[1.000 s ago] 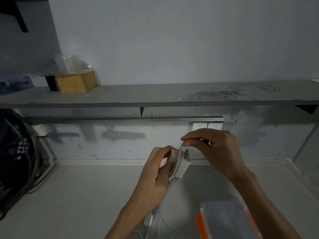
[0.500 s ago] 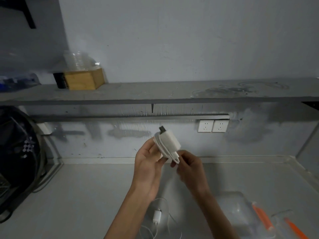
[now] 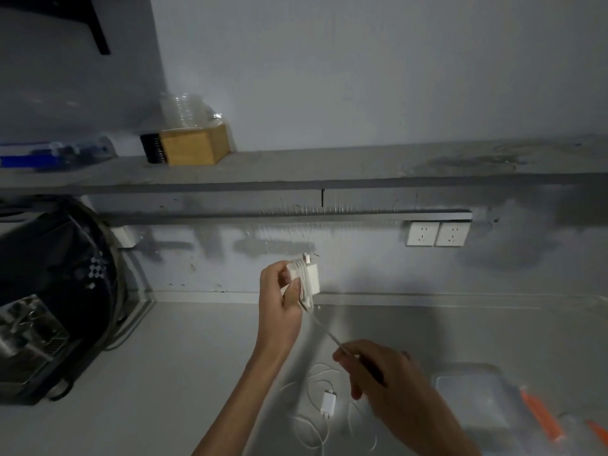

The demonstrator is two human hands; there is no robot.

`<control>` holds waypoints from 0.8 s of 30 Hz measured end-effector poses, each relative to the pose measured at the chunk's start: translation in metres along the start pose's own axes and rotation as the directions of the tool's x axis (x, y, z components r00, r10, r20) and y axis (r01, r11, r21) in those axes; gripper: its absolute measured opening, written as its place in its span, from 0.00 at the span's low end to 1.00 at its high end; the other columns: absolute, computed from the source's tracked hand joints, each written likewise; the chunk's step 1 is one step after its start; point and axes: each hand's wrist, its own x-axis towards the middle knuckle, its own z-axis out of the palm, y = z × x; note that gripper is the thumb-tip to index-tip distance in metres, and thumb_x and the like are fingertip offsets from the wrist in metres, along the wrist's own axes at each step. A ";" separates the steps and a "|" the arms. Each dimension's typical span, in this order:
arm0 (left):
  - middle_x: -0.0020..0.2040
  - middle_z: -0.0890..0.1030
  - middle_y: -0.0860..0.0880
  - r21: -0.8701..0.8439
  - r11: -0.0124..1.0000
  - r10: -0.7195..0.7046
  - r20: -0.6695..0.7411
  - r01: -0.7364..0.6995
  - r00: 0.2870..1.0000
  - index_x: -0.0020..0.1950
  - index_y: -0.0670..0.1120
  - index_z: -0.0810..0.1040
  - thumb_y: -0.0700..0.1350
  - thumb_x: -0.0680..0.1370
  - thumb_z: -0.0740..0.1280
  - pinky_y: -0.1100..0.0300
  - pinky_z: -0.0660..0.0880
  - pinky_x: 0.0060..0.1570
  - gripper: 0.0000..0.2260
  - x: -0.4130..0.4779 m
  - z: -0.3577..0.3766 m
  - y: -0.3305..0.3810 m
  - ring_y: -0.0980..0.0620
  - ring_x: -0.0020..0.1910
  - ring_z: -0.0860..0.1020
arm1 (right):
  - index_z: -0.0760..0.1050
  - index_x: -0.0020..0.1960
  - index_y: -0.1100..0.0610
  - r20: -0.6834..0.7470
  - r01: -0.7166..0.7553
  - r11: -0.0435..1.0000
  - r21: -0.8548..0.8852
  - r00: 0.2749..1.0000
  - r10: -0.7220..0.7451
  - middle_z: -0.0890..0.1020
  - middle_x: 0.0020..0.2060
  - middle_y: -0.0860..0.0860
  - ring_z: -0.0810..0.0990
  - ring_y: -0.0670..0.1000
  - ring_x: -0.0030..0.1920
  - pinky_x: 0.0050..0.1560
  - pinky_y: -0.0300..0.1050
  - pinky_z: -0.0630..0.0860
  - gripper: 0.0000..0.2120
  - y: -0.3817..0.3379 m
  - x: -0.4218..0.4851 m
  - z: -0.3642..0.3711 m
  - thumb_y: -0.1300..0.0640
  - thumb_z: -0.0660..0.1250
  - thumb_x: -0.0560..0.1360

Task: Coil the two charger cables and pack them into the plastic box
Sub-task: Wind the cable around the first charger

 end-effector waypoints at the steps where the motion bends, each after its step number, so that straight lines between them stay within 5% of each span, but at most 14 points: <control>1: 0.55 0.73 0.47 0.032 0.999 0.027 0.039 -0.028 0.999 0.57 0.53 0.71 0.35 0.81 0.60 0.56 0.76 0.57 0.13 -0.003 -0.002 -0.001 0.50 0.54 0.75 | 0.76 0.50 0.41 -0.062 0.054 0.988 -0.147 0.996 -0.064 0.82 0.32 0.38 0.78 0.39 0.29 0.31 0.29 0.71 0.05 -0.007 0.000 -0.011 0.44 0.62 0.78; 4: 0.54 0.73 0.53 0.077 0.992 0.086 0.190 -0.102 0.978 0.54 0.61 0.70 0.35 0.81 0.60 0.68 0.73 0.54 0.18 -0.017 -0.005 0.007 0.58 0.53 0.75 | 0.80 0.48 0.44 -0.250 0.179 0.845 -0.504 0.906 -0.341 0.82 0.31 0.38 0.82 0.42 0.33 0.34 0.43 0.78 0.09 -0.027 0.008 -0.054 0.43 0.62 0.76; 8: 0.50 0.74 0.52 0.066 0.974 0.169 0.432 -0.218 0.886 0.55 0.60 0.73 0.40 0.79 0.55 0.69 0.73 0.47 0.16 -0.041 -0.003 0.038 0.57 0.49 0.76 | 0.83 0.42 0.44 -0.304 0.314 0.693 -0.650 0.728 -0.615 0.85 0.36 0.37 0.80 0.42 0.32 0.29 0.43 0.76 0.09 -0.038 0.031 -0.096 0.43 0.66 0.74; 10: 0.49 0.75 0.51 -0.057 0.975 0.215 0.493 -0.215 0.843 0.59 0.54 0.75 0.35 0.78 0.55 0.68 0.72 0.43 0.18 -0.047 -0.006 0.054 0.52 0.46 0.76 | 0.83 0.42 0.42 -0.322 0.349 0.770 -0.534 0.758 -0.567 0.85 0.37 0.36 0.80 0.40 0.34 0.32 0.47 0.78 0.08 -0.036 0.046 -0.106 0.42 0.68 0.73; 14: 0.48 0.76 0.51 -0.240 0.956 0.270 0.506 -0.167 0.819 0.61 0.48 0.76 0.32 0.78 0.57 0.62 0.72 0.41 0.17 -0.040 -0.015 0.070 0.52 0.41 0.74 | 0.84 0.42 0.43 -0.232 0.349 0.937 0.003 0.912 -0.339 0.87 0.39 0.43 0.84 0.49 0.38 0.42 0.53 0.81 0.03 -0.014 0.067 -0.094 0.47 0.71 0.71; 17: 0.51 0.80 0.50 -0.305 0.948 0.230 0.471 -0.087 0.852 0.60 0.45 0.77 0.32 0.80 0.59 0.62 0.75 0.44 0.14 -0.032 -0.014 0.070 0.51 0.46 0.79 | 0.83 0.40 0.51 -0.206 0.303 0.888 0.345 0.948 -0.244 0.85 0.32 0.47 0.81 0.44 0.31 0.36 0.33 0.76 0.08 0.002 0.071 -0.058 0.59 0.69 0.76; 20: 0.51 0.84 0.49 -0.333 0.942 0.115 0.439 0.043 0.891 0.56 0.48 0.81 0.39 0.78 0.62 0.64 0.78 0.49 0.11 -0.028 -0.010 0.066 0.52 0.51 0.82 | 0.83 0.40 0.51 -0.253 0.224 0.859 0.460 0.961 -0.115 0.79 0.24 0.42 0.72 0.38 0.24 0.28 0.26 0.67 0.13 0.009 0.069 -0.030 0.63 0.65 0.78; 24: 0.43 0.86 0.49 -0.417 0.879 -0.060 0.381 0.230 0.922 0.52 0.49 0.83 0.39 0.72 0.62 0.69 0.77 0.40 0.14 -0.021 -0.005 0.056 0.56 0.42 0.83 | 0.84 0.40 0.48 -0.318 0.140 0.851 0.507 0.947 0.034 0.78 0.23 0.49 0.72 0.45 0.22 0.22 0.35 0.68 0.16 0.011 0.067 -0.002 0.61 0.63 0.80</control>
